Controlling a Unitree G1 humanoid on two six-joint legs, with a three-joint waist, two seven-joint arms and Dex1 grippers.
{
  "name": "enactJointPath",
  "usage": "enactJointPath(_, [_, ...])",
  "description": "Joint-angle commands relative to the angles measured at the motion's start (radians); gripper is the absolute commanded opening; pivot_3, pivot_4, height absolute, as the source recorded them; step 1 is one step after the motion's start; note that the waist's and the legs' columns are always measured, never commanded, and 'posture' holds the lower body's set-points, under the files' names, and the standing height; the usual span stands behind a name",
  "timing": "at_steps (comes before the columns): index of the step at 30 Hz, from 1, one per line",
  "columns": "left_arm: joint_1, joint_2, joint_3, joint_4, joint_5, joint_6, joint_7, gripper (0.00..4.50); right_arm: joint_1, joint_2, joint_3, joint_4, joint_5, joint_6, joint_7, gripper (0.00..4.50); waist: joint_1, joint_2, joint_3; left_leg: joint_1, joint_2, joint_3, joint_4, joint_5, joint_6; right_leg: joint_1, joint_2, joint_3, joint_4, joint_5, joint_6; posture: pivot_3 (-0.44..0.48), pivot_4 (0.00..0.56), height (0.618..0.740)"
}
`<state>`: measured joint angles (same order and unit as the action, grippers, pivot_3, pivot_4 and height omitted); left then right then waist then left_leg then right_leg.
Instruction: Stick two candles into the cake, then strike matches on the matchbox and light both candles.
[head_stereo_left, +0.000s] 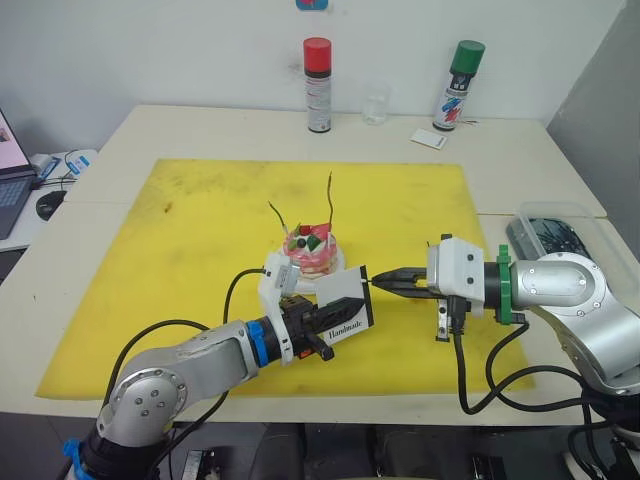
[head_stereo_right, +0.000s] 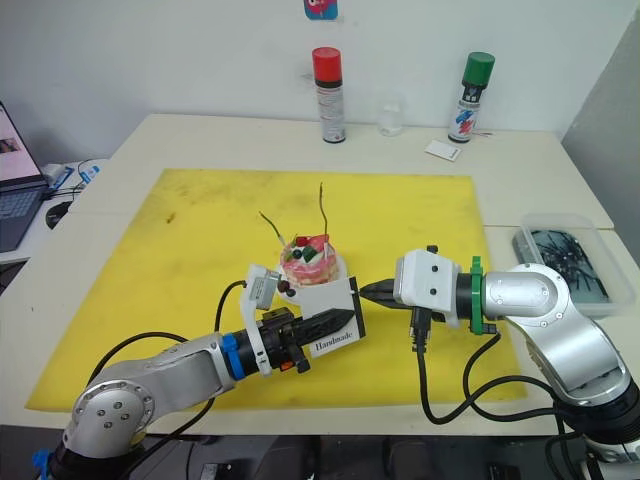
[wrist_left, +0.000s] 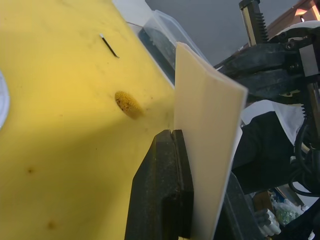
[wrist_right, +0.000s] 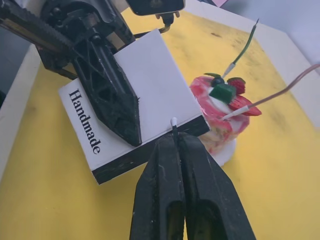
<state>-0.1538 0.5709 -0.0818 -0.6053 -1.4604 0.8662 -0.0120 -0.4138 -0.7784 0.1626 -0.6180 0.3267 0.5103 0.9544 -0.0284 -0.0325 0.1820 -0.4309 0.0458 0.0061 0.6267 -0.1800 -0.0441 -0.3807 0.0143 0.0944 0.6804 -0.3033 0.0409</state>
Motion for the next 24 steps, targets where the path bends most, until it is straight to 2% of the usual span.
enactJointPath(1, [-0.014,-0.009,0.004,-0.012,-0.010,0.003,-0.005,0.00,-0.001,-0.016,-0.004,-0.031,-0.006,0.015,-0.008,0.04,0.000,0.000,0.000,0.000,0.000,0.000,0.000,0.000,0.000,0.000,0.000,0.000,0.000,0.000,0.000,0.000,0.150,0.740])
enactJointPath(10, [-0.027,-0.011,0.019,0.001,-0.017,0.016,-0.004,0.00,0.022,-0.047,-0.019,-0.036,0.005,0.039,-0.003,0.04,-0.001,0.000,0.000,0.000,0.000,-0.001,-0.001,0.000,0.000,0.000,0.000,-0.001,0.000,0.001,0.002,0.000,0.150,0.740])
enactJointPath(24, [-0.053,-0.039,-0.002,-0.003,-0.030,0.029,0.014,0.00,0.024,-0.021,0.026,-0.025,-0.030,0.033,-0.028,0.04,-0.001,0.000,0.000,0.000,0.000,0.000,-0.001,0.000,0.000,-0.001,0.000,-0.001,0.000,0.001,0.003,0.000,0.150,0.740])
